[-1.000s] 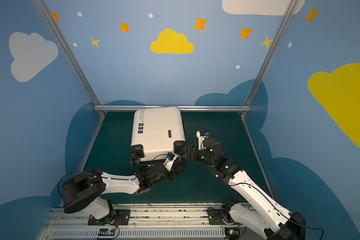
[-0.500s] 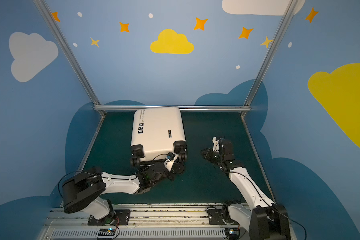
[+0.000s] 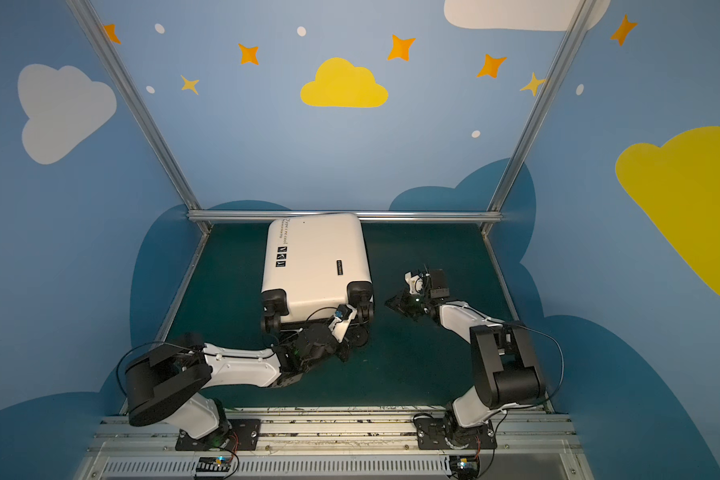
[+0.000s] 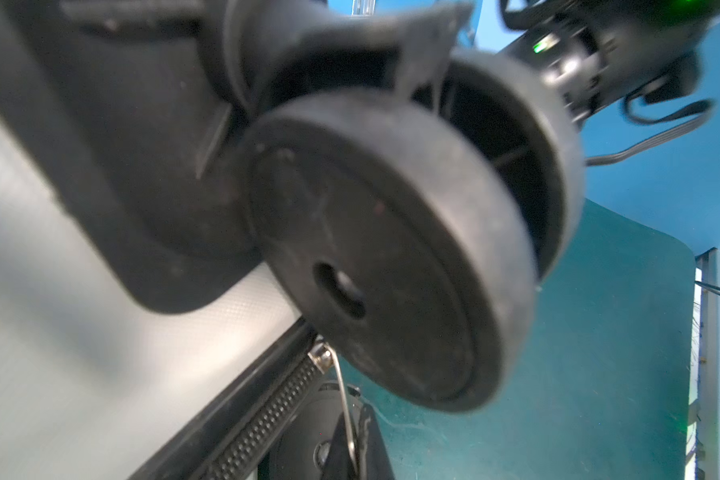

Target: Pack the luggage

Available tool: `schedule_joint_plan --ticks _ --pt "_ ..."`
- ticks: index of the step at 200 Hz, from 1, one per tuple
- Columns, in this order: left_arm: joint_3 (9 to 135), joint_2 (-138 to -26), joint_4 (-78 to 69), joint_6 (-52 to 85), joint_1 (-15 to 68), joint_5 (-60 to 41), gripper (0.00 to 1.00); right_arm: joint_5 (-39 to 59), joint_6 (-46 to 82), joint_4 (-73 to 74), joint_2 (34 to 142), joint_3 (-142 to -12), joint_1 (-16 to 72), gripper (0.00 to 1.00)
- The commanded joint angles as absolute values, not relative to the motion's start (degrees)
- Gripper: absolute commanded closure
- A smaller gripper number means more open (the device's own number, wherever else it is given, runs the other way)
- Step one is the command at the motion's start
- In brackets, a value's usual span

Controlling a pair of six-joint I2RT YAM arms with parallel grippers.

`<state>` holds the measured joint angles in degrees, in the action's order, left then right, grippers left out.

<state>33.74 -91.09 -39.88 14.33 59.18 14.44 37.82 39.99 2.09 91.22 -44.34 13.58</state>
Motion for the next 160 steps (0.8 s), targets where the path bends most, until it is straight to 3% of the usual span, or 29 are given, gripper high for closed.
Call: schedule_joint_plan --ticks 1,160 --pt "35.68 -91.32 -44.29 13.1 59.85 9.84 0.97 40.45 41.86 7.16 93.99 -46.56 15.62 1.0" --pt "41.89 -99.28 -50.73 13.49 60.73 5.77 0.98 42.28 47.19 17.83 98.88 -42.93 23.27 1.0"
